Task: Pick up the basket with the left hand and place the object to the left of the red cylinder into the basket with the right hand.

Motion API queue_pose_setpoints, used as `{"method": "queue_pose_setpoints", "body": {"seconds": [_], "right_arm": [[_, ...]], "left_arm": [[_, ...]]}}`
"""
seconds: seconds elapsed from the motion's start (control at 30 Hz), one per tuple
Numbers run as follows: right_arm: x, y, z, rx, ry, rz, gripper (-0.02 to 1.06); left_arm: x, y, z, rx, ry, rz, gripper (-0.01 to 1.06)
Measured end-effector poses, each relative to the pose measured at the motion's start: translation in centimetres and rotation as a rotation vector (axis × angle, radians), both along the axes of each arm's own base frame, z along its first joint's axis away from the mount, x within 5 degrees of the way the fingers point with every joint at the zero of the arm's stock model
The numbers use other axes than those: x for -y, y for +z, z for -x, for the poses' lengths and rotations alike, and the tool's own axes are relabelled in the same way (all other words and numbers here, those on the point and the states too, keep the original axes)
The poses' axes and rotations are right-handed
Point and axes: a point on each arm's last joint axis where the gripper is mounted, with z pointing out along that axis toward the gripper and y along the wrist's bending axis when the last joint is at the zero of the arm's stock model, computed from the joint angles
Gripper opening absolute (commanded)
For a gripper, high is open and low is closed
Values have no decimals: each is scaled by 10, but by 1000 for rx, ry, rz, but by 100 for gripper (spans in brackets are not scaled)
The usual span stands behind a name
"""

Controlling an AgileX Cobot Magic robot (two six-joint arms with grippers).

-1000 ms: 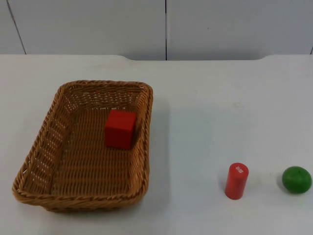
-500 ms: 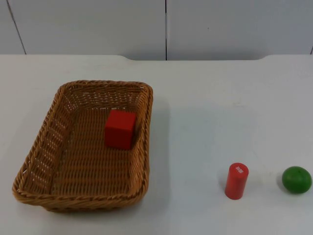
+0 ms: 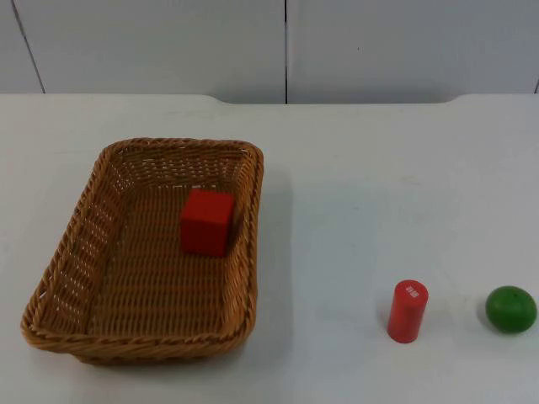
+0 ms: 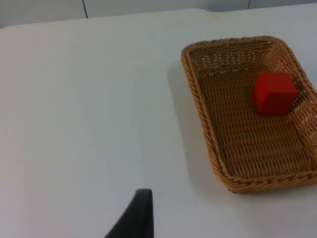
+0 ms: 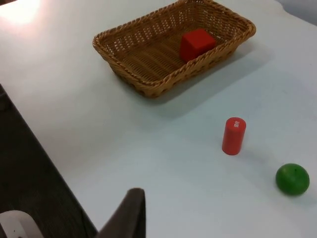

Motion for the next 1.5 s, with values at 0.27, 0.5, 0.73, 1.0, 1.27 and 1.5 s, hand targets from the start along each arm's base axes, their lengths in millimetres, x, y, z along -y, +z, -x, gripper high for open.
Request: {"method": "queue_pose_setpoints", "body": {"seconds": [0.27,0.5,0.73,1.0,1.27,1.5], "right_arm": [[0,0,0,-1,-21,-1,105],[0,0,3,-2,-241,-2,105],[0,0,8,-2,-605,-3,105],[-2,0,11,-1,-874,-3,105],[-2,0,11,-3,-908,-7,105],[-2,0,11,-3,-908,-7,105]], "left_arm": [[0,0,0,0,0,0,105],[0,0,0,0,0,0,105],[0,0,0,0,1,1,105],[0,0,0,0,1,1,105],[0,0,0,0,1,1,105],[0,0,0,0,1,1,105]]}}
